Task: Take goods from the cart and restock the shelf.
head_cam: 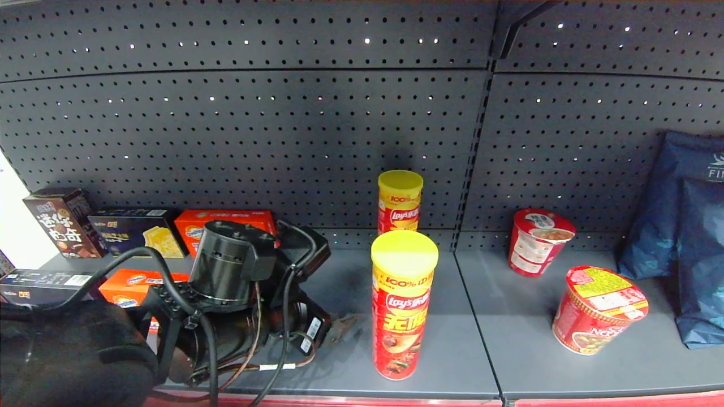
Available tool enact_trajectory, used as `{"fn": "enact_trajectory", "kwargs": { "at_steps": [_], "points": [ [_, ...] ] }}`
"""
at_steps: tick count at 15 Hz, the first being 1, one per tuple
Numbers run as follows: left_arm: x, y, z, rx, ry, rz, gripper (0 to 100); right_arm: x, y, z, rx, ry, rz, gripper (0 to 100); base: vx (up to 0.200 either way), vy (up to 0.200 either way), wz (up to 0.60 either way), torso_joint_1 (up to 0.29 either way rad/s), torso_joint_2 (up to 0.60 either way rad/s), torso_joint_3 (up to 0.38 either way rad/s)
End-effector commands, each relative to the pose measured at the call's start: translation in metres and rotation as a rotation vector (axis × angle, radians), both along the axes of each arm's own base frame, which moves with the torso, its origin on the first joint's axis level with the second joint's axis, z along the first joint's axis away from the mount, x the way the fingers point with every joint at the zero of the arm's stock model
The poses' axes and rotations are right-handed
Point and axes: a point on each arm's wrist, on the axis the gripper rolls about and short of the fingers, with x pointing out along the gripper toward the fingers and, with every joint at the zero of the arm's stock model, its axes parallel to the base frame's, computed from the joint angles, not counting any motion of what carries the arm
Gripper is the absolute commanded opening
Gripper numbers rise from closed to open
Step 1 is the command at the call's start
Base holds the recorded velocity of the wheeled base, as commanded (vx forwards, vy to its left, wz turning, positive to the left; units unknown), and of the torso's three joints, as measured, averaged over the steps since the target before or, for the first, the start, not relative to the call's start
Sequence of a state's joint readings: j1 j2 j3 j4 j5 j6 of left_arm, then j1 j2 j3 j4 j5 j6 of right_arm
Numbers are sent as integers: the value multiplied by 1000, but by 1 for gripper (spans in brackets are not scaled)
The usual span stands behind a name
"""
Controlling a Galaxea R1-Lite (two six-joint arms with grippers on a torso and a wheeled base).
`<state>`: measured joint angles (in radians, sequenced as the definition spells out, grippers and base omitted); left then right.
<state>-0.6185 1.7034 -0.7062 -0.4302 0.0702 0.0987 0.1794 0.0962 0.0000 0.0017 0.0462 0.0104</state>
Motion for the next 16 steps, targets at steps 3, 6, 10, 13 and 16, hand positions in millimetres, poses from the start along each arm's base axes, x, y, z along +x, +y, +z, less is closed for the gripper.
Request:
{"fn": "enact_trajectory", "kwargs": {
  "at_steps": [3,6,10,13,16],
  "points": [
    [-16,0,8,-18,-19,-35,100,0,0,0,0,0,0,100,0,0,0,0,0,0],
    [-19,-6,9,-24,-22,-58,100,0,0,0,0,0,1,100,0,0,0,0,0,0],
    [-19,-11,8,-23,-21,-73,100,0,0,0,0,0,0,100,0,0,0,0,0,0],
    [-17,-13,6,-19,-18,-74,100,0,0,0,0,0,1,100,0,0,0,0,0,0],
    [-14,-16,3,-14,-10,-74,100,0,0,0,0,0,1,100,0,0,0,0,0,0]
  ]
}}
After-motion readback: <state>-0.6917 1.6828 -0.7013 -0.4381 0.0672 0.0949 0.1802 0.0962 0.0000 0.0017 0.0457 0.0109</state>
